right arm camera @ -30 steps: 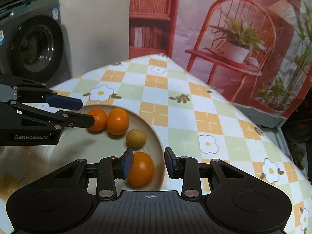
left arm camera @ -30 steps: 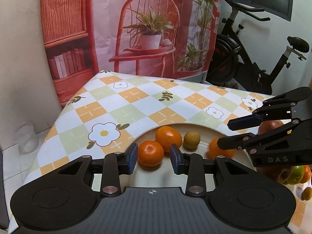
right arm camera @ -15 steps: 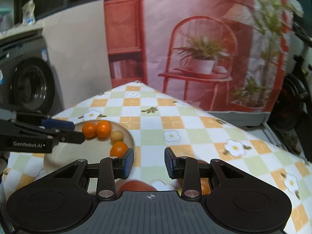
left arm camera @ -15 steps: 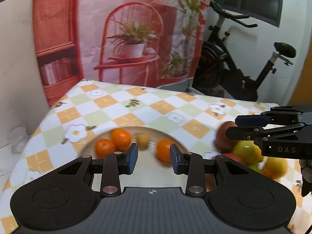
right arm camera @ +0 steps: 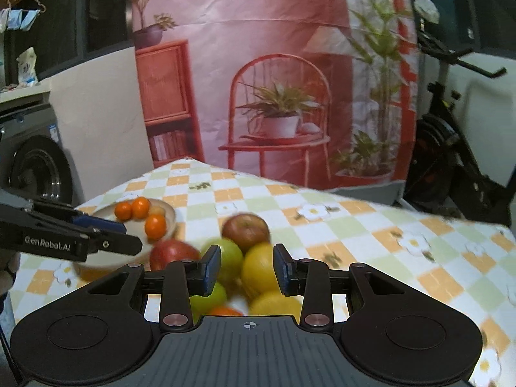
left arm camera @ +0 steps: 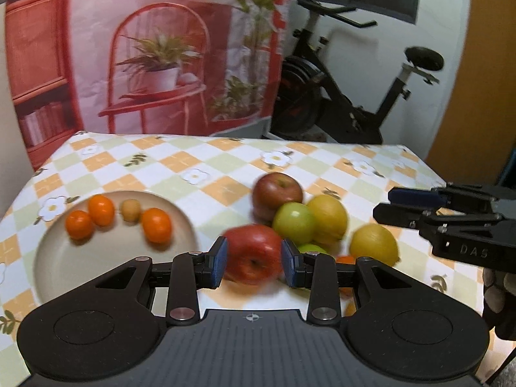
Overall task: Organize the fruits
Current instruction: 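Grasp a small brown fruit with the left gripper while the right gripper grasps a tangerine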
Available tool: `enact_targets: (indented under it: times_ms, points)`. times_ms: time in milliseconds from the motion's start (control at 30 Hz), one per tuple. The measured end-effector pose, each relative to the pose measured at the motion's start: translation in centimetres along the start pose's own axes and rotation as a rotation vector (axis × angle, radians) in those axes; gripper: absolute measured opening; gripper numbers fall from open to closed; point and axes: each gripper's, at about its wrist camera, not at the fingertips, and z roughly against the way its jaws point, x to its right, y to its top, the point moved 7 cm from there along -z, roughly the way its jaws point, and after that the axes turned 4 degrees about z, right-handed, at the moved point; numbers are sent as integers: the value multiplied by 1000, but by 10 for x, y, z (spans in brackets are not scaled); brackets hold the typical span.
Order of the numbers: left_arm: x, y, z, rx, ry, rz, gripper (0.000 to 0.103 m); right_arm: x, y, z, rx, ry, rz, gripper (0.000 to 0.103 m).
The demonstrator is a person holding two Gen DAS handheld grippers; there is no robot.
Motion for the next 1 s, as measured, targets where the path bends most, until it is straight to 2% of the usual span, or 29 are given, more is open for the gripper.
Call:
enact_targets:
  times_ms: [233, 367, 700, 867, 900, 967, 1000]
  points:
    - [33, -22, -14, -66, -67, -41, 38, 21, -42, 18, -5, -26, -91, 33]
    - [48, -35, -24, -116, -102, -66, 38, 25, -55, 22, -4, -35, -117, 33]
    - [70, -53, -44, -203, -189, -110, 38, 32, -59, 23, 3, -27, -148, 33]
    - [77, -58, -51, -219, -194, -136, 38, 33, -61, 24, -3, -25, -157, 33]
    - [78, -59, -52, -223, -194, -143, 36, 32, -62, 24, -6, -23, -156, 33]
    - [79, -59, -51, -213, -181, -160, 26, 30, -62, 24, -9, -18, -155, 33]
    - [79, -58, -50, -209, -181, -166, 26, 29, -61, 24, -9, -15, -153, 33]
